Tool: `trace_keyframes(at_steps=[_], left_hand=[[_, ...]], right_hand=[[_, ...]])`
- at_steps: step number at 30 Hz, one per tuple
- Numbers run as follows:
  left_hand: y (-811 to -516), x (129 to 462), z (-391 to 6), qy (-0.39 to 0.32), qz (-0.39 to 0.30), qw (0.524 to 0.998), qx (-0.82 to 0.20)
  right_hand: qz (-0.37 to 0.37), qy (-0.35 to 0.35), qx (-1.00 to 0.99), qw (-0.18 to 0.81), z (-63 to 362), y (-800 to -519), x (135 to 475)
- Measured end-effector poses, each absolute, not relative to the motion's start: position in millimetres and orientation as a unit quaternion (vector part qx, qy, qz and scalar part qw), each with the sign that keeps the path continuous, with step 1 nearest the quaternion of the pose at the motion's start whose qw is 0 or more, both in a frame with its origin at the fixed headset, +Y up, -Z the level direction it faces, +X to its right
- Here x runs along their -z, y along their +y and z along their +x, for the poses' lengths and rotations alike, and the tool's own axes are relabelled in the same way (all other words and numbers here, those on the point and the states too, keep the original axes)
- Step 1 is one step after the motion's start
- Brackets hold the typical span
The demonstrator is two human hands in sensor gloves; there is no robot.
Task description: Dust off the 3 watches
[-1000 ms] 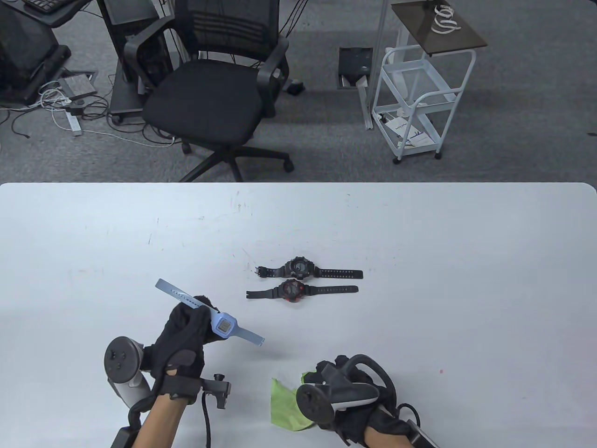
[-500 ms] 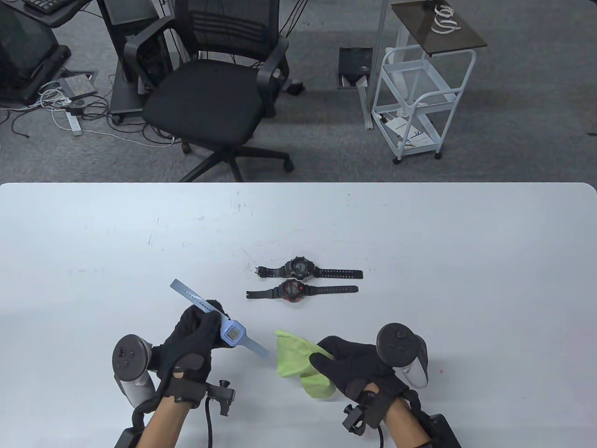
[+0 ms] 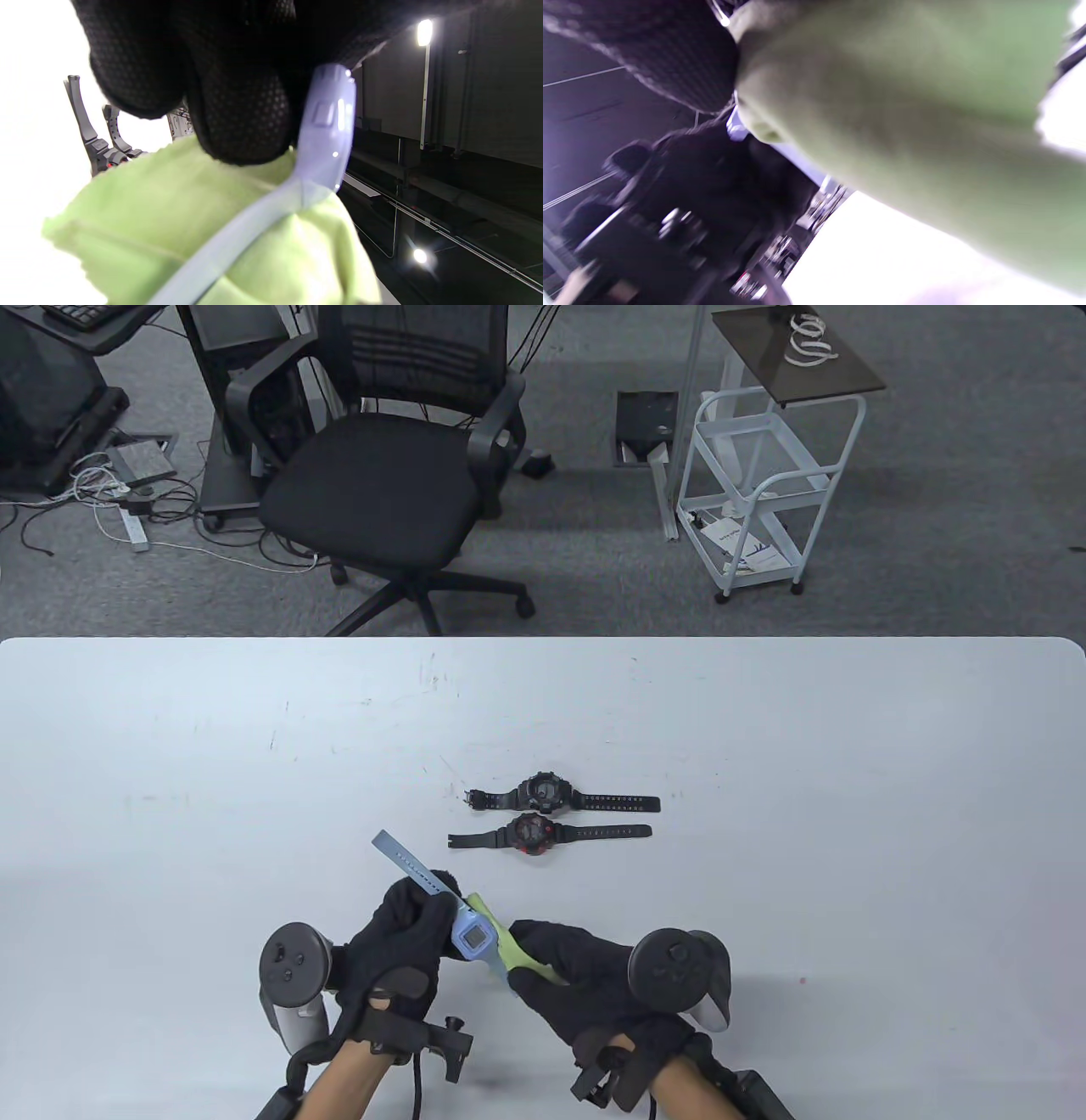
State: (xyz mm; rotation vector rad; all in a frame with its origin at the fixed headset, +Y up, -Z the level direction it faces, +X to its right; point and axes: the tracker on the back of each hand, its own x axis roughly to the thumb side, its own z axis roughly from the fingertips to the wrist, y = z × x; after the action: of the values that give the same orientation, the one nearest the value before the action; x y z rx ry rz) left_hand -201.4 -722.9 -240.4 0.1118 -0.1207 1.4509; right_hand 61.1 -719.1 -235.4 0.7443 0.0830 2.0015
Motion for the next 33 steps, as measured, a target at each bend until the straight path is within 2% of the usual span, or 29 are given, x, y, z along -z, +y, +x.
trace_keyframes(at_steps=[5, 7, 16, 23, 27, 33], left_hand=[[-721, 238, -202, -0.057, 0.056, 0.743, -0.665], [-721, 238, -202, -0.058, 0.056, 0.741, -0.666], [-723, 234, -193, -0.073, 0.052, 0.733, -0.674], [-720, 231, -188, -0.101, 0.056, 0.748, -0.654], [-713, 229, -188, -0.121, 0.077, 0.769, -0.622], [-713, 230, -193, -0.116, 0.078, 0.764, -0.630]], right_hand=[[0.306, 0.151, -0.728, 0.594, 60, -738, 241], [0.299, 0.156, -0.725, 0.601, 60, -742, 242], [0.213, 0.032, -0.805, 0.552, 56, -737, 239], [0.228, 0.104, -0.791, 0.558, 53, -747, 242], [0.221, 0.103, -0.791, 0.561, 55, -750, 243], [0.227, 0.101, -0.802, 0.543, 53, -751, 242]])
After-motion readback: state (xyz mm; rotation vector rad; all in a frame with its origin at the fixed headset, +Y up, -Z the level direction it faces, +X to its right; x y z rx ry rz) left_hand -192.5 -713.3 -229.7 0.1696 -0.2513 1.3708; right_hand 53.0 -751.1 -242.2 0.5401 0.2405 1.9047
